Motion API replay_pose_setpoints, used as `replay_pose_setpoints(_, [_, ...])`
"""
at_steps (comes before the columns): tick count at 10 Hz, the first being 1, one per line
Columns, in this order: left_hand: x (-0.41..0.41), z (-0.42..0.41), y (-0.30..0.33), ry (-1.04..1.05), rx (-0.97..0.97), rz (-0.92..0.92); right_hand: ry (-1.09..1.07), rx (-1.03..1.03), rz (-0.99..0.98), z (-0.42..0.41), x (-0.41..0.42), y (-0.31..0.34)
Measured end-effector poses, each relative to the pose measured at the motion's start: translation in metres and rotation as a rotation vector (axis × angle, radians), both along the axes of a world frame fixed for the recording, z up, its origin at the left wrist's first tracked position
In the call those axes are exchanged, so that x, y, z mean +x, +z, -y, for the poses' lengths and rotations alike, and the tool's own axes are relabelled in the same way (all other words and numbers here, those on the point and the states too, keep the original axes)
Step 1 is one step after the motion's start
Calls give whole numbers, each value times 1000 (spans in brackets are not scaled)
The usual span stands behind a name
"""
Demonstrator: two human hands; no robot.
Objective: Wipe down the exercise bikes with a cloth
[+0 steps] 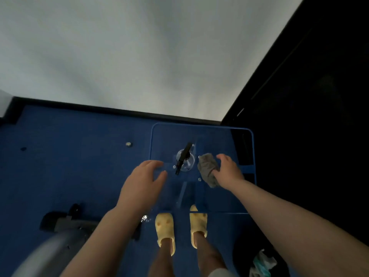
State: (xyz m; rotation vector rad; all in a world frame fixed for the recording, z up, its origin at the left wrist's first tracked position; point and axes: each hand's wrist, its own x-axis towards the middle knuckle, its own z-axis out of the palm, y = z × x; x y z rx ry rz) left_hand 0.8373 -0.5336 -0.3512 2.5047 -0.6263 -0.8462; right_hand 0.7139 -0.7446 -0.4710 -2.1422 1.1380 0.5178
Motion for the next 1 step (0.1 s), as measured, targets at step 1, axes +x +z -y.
replay_pose_setpoints(1, [9, 16, 40, -13, -54, 54, 19, -70, 32, 13, -11, 43])
